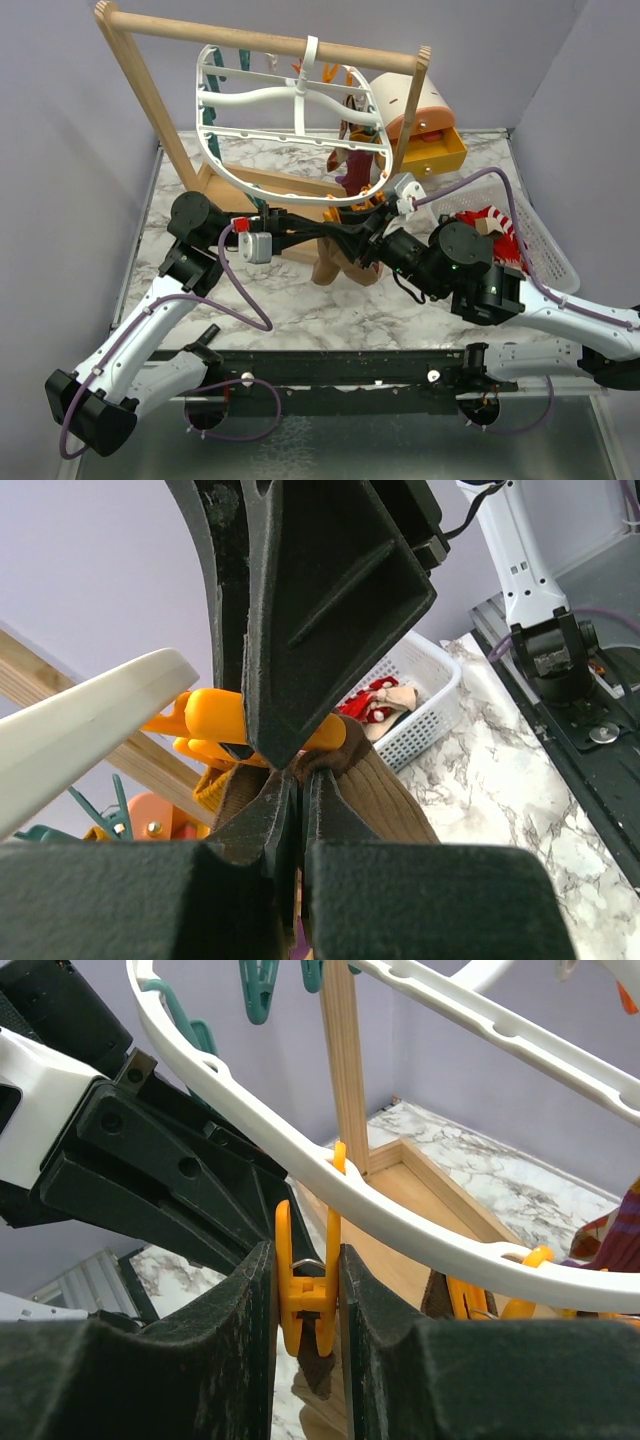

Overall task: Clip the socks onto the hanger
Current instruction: Clamp the sock onto the hanger.

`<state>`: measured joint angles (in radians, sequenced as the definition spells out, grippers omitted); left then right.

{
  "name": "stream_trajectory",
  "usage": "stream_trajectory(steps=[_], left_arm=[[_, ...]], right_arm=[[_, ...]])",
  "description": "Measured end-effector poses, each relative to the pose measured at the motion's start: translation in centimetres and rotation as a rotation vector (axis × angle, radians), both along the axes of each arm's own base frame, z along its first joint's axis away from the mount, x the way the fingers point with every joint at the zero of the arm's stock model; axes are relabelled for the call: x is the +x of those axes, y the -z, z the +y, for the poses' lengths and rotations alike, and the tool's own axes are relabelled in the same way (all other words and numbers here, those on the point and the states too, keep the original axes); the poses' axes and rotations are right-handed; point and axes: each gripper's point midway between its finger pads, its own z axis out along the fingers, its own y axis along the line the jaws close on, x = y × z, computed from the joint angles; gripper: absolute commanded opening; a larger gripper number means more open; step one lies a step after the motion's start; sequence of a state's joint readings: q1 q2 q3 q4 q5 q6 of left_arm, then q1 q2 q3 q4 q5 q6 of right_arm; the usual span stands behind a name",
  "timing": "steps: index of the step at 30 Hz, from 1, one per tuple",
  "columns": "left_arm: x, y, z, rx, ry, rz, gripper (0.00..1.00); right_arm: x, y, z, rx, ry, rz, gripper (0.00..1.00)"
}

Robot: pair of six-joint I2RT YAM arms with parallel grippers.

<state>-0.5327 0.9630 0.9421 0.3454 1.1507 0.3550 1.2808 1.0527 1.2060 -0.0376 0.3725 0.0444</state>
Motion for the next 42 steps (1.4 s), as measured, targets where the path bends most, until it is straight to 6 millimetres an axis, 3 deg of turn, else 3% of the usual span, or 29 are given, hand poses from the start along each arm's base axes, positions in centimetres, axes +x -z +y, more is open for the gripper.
stream_trajectory(steps=[13,23,42], left_arm=[[0.7,-0.9,0.1,-0.04,-0.04,-0.015,0.0],[0.8,-0.7,0.1,-0.065,-0.051,0.005,0.0],[0.6,0.7,0.1,-0.049,-0.036,0.051,0.0]], right_arm=[[-0.2,0.1,-0.1,0.041,-0.005,0.01,0.0],[0.1,0.6,-0.7,0.091,0.025,0.029,0.0],[0.4,-0.3,-1.3,0.116,0.048,-0.001,0.0]])
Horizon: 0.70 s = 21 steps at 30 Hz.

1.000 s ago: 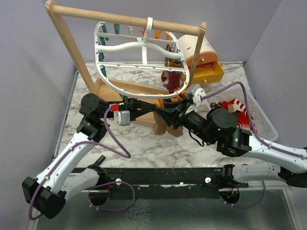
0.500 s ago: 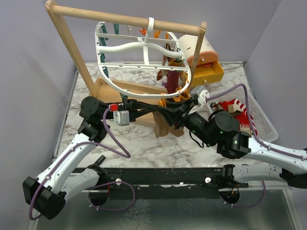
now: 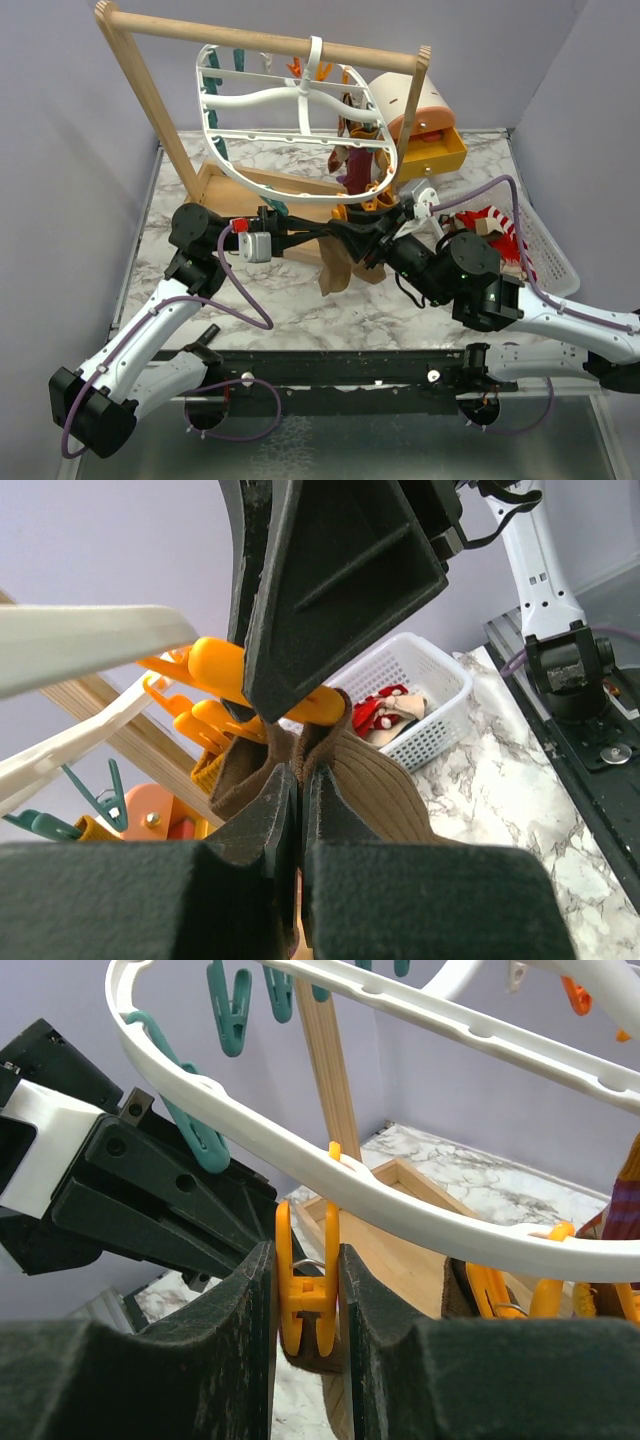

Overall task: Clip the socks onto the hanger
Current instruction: Clamp the sock onto the hanger.

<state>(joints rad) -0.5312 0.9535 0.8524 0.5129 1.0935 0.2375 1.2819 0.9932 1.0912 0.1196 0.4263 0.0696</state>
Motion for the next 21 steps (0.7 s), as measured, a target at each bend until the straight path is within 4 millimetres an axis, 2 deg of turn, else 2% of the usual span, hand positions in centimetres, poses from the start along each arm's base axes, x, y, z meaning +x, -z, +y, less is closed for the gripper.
stream_trajectory(steps=[8,21], left_arm=[[-0.3,0.1,0.0,0.006,0.016,0.009,0.0],[-0.5,0.0,0.0,0.007,0.026,0.021,0.0]], right_arm=[[0.3,0.7,0.8,-0.023,0.005,-0.005,0.0],[1.0,1.4,0.2,-0.102,0.054,-0.047,0.0]])
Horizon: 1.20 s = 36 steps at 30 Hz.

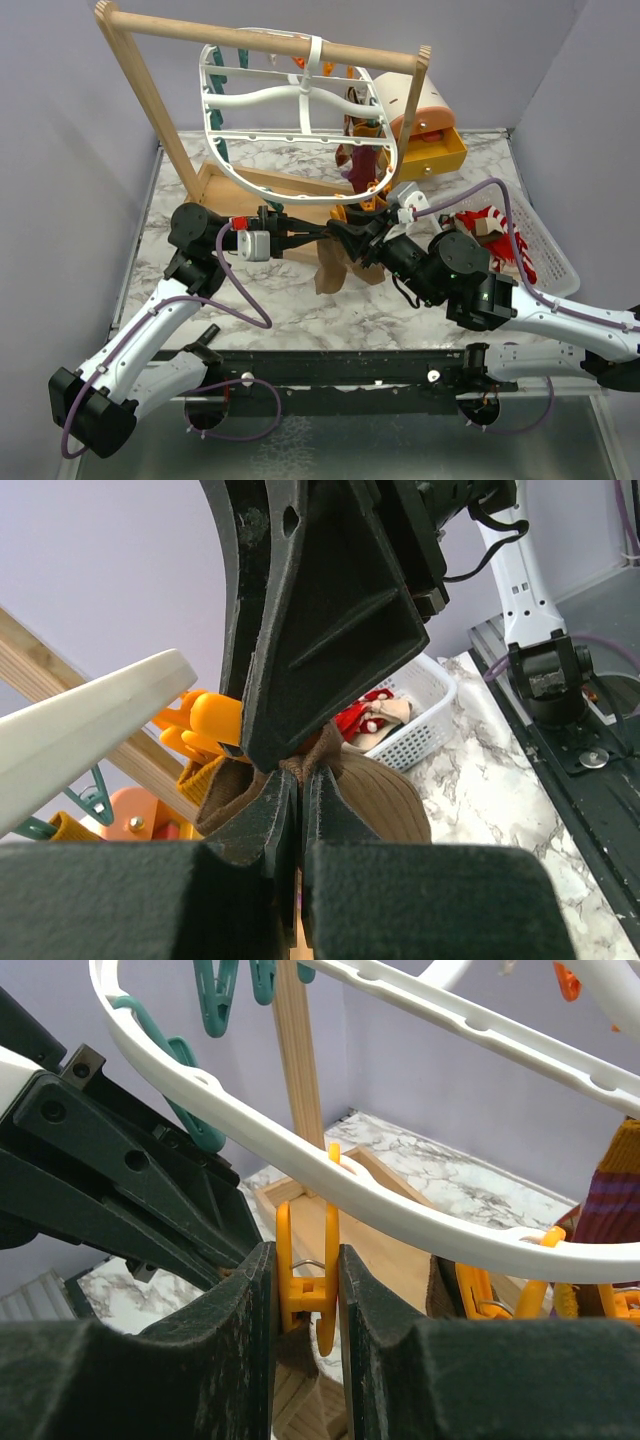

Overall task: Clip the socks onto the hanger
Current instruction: Clamp the sock onto the hanger.

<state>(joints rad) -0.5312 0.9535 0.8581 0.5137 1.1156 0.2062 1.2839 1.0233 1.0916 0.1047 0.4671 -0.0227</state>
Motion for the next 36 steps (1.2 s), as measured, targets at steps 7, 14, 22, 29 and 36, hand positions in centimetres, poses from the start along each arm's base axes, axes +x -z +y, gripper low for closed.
stream_trajectory(steps=[7,14,22,29,36], left_arm=[[0.1,-0.1,-0.1,0.002,0.0,0.004,0.0],[0.2,-0.1,0.0,0.002,-0.002,0.003,0.0],[0.2,-0.1,0.0,0.0,-0.007,0.004,0.0],[0.5,0.0,0.0,-0.005,-0.027,0.009,0.5],[0.4,0.3,0.4,-0.007,-0.055,0.025,0.97]], right_arm=[[0.0,0.0,-0.1,-0.006,-0.001,0.005,0.29],[-0.6,-0.2,-0.3,0.02,-0.023,0.04,0.51],[-1.3,-2.1,-0.6,0.069,-0.055,0.067,0.75],[-2.0,-3.8,-1.5,0.086,-0.076,0.097,0.85],[-3.2,-5.0,-2.3,0.074,-0.124,0.133,0.87]])
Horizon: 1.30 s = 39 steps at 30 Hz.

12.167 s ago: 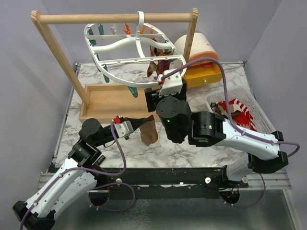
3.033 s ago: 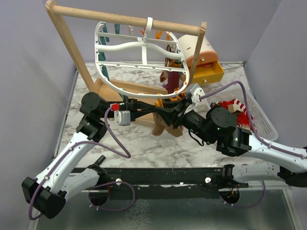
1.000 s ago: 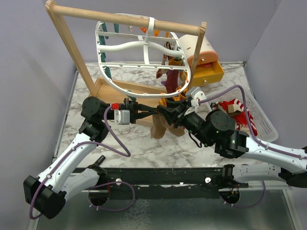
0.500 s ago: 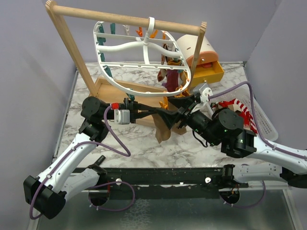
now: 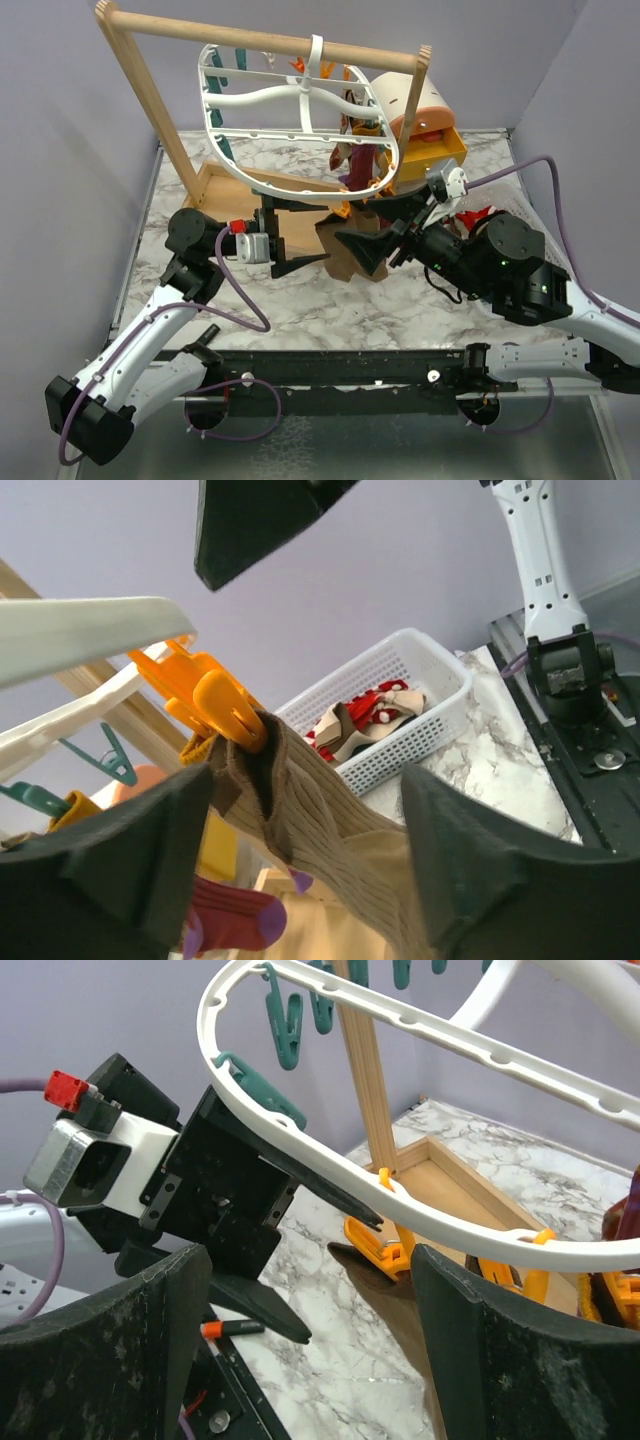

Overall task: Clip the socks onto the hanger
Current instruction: Clamp the sock onto the hanger.

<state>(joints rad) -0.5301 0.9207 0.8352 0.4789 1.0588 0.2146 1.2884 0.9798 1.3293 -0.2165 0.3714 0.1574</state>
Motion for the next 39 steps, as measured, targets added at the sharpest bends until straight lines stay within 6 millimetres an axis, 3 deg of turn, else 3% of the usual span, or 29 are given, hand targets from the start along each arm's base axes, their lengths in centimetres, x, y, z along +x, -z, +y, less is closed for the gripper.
stream_trajectory(steps=[9,14,19,24,29,32,39], left_arm=[[-1.2,1.1,2.0,0.028,-0.102,0.009,0.99],[-1.6,3.1,4.1,0.038,-0.234,0.043,0.99],[-0.6,5.6,6.8,0.027,-0.427,0.131,0.99],[1.4,7.8,10.0,-0.041,-0.665,0.293,0.99],[3.2,8.9,13.0,-0.174,-0.865,0.493,0.99],[4.2,9.9,14.4,-0.234,-0.958,0.589,0.99],[5.5,11.5,17.1,-0.286,-1.133,0.677,0.99]], right_arm=[[-1.0,-1.5,-1.9,-0.011,-0.023,0.018,0.87],[-0.9,-3.2,-1.8,-0.001,-0.02,-0.003,0.87],[0.0,-6.6,0.3,0.014,-0.011,-0.053,0.85],[1.3,-6.6,4.1,-0.069,-0.004,-0.109,0.79],[2.4,-7.9,8.3,-0.119,-0.023,-0.173,0.72],[2.7,-7.2,9.8,-0.159,-0.038,-0.202,0.64],[3.0,-4.9,11.5,-0.254,-0.066,-0.243,0.55]])
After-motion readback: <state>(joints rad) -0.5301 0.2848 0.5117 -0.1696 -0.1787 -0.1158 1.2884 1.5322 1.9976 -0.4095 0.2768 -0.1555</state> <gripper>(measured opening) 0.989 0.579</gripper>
